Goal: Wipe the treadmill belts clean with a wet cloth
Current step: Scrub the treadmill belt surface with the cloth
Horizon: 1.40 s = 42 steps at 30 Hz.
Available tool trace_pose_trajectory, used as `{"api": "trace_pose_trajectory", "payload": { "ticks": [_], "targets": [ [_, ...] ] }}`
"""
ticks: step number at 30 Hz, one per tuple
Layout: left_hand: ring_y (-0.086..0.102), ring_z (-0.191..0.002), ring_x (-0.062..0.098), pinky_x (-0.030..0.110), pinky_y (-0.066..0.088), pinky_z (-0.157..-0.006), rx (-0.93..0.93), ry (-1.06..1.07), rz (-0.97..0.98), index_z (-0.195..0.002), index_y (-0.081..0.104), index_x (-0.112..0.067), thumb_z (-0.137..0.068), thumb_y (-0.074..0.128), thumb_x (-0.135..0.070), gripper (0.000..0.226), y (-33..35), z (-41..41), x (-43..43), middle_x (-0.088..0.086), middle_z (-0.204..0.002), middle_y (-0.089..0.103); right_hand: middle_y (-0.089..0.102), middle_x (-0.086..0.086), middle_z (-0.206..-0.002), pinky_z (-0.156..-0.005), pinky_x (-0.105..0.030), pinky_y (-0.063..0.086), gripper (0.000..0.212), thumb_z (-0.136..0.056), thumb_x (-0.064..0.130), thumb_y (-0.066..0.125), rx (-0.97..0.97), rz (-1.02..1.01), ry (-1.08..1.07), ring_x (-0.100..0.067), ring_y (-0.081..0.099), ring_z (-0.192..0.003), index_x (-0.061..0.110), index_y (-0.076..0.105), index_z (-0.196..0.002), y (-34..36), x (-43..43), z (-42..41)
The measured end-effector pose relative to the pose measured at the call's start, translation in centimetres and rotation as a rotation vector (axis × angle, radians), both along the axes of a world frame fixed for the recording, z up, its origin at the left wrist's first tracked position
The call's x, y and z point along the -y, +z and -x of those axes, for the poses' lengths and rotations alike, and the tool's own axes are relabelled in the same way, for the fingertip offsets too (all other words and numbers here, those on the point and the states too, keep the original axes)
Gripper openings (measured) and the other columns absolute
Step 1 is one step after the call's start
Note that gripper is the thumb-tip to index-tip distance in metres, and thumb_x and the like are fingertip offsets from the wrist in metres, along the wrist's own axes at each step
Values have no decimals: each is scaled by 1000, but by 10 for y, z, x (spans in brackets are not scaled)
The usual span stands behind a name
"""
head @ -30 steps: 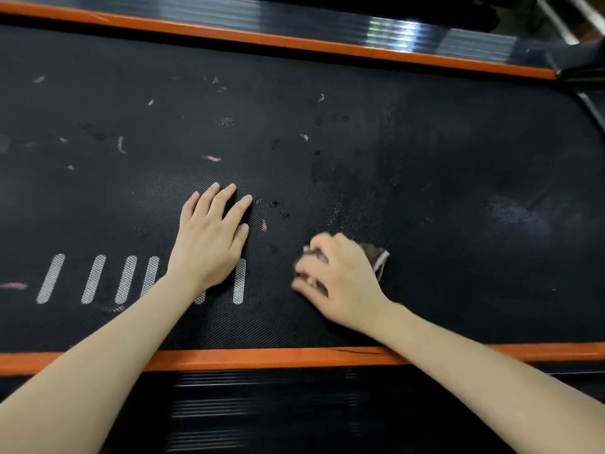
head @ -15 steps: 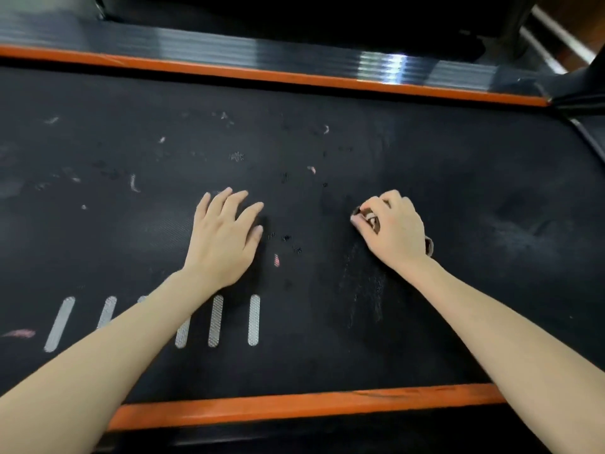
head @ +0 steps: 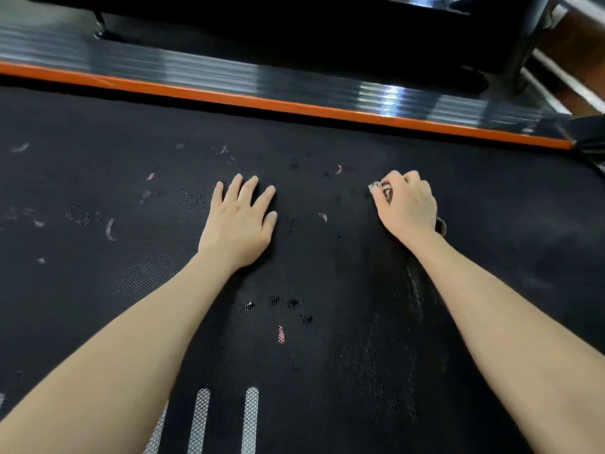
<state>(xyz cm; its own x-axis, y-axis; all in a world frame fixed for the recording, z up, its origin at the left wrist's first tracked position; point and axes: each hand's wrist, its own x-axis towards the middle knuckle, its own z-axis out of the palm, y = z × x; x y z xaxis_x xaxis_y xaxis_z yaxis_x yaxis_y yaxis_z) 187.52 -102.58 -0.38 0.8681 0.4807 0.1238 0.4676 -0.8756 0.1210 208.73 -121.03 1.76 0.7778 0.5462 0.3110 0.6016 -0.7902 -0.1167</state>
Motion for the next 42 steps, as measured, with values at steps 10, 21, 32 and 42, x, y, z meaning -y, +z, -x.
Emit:
{"api": "trace_pose_trajectory", "payload": {
  "ticks": [10,21,32,42],
  "targets": [
    [22,-142,31,47,11,-116,39,-5,11,-143,40,-22,-88,10,-50,68,0,2,-3,11,-150,35,56,-6,-92,-63,-36,43,29,-90,43,53,-139,-53,818,-24,50,-75,17,66,-90,-1,23,137],
    [20,-143,30,47,10,-116,47,-1,32,-143,39,-24,-86,8,-51,71,-1,0,-2,10,-151,33,54,-5,-86,-60,-37,42,35,-90,47,49,-63,-135,534,-26,49,-73,16,62,-81,-6,-6,108],
    [23,-142,30,47,12,-115,49,0,29,-142,42,-23,-87,9,-51,69,-2,1,-3,10,-148,37,54,-2,-86,-58,-40,47,38,-86,51,50,75,-175,333,-24,49,-71,18,67,-80,-17,-42,41],
    [25,-141,29,47,13,-115,49,-4,40,-141,43,-24,-87,11,-50,68,-1,1,-4,10,-148,39,62,0,-91,-64,-36,47,28,-87,49,52,106,-185,494,-25,54,-74,34,76,-88,-18,-47,8]
  ]
}}
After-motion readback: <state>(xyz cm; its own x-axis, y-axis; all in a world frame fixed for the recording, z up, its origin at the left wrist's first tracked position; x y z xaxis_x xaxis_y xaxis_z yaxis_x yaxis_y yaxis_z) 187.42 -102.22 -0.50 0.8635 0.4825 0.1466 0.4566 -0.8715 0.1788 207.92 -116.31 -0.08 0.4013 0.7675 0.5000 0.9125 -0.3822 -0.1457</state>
